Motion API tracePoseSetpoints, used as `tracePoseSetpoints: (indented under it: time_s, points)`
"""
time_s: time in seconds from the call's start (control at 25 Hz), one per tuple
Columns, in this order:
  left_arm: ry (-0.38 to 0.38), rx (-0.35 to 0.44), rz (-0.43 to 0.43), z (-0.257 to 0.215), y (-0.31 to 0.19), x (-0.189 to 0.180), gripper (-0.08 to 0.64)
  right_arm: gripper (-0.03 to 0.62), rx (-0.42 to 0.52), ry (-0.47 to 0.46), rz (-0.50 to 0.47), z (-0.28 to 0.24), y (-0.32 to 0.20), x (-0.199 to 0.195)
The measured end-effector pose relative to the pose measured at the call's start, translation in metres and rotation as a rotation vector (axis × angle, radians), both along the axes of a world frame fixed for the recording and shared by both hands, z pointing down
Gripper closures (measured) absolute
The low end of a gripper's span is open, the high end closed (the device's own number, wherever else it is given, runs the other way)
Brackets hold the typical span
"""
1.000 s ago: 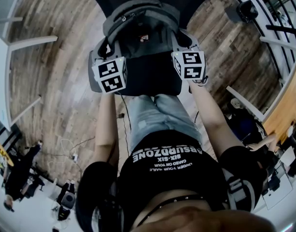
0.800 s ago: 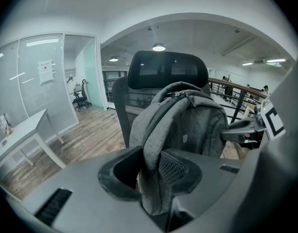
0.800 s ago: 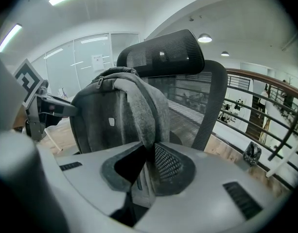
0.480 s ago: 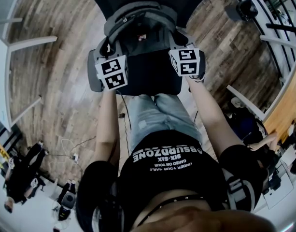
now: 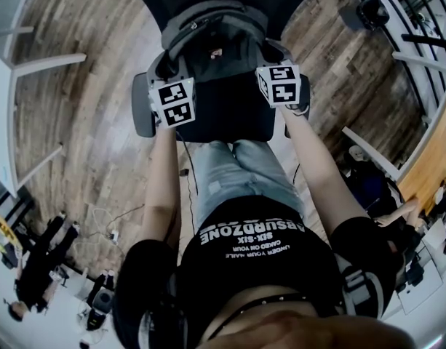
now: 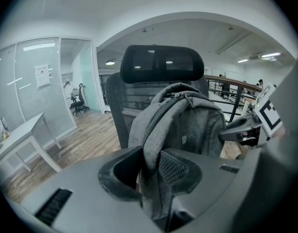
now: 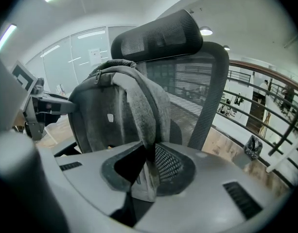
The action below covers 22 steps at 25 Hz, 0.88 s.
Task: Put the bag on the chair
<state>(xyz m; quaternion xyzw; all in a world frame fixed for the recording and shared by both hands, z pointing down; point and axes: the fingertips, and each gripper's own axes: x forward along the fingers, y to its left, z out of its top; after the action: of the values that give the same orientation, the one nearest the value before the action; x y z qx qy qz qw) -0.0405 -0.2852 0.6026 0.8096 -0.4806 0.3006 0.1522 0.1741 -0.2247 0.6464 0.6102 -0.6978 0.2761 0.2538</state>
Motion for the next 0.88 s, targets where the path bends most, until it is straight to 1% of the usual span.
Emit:
tracePoseSetpoints:
  time_s: [0.2, 0.28, 0.36, 0.52, 0.72, 0.88]
  points:
    - [0.012, 0.070, 0.021, 0.003, -0.004, 0.002, 0.456, 0.529, 0.018, -0.033, 0.008, 0.004, 0.001, 0.002]
    - [0.031, 0.116, 0.019, 0.006, -0.004, -0.001, 0.456, 0.529, 0.029, -0.046, 0.013, 0.004, -0.001, 0.001]
    - [0.049, 0.144, 0.020, 0.009, -0.002, -0.004, 0.459, 0.529, 0.032, -0.052, 0.019, 0.006, 0.000, 0.000]
    - [0.068, 0.127, 0.025, 0.011, -0.002, -0.003, 0.459, 0.531, 0.057, -0.020, 0.007, 0.009, -0.001, 0.003]
    - [0.062, 0.114, 0.020, 0.013, -0.007, -0.003, 0.459, 0.531, 0.067, -0.023, 0.027, 0.011, -0.006, 0.004]
    - [0.057, 0.103, 0.020, 0.015, -0.009, -0.003, 0.460, 0.532, 0.079, -0.011, 0.019, 0.011, -0.008, 0.004]
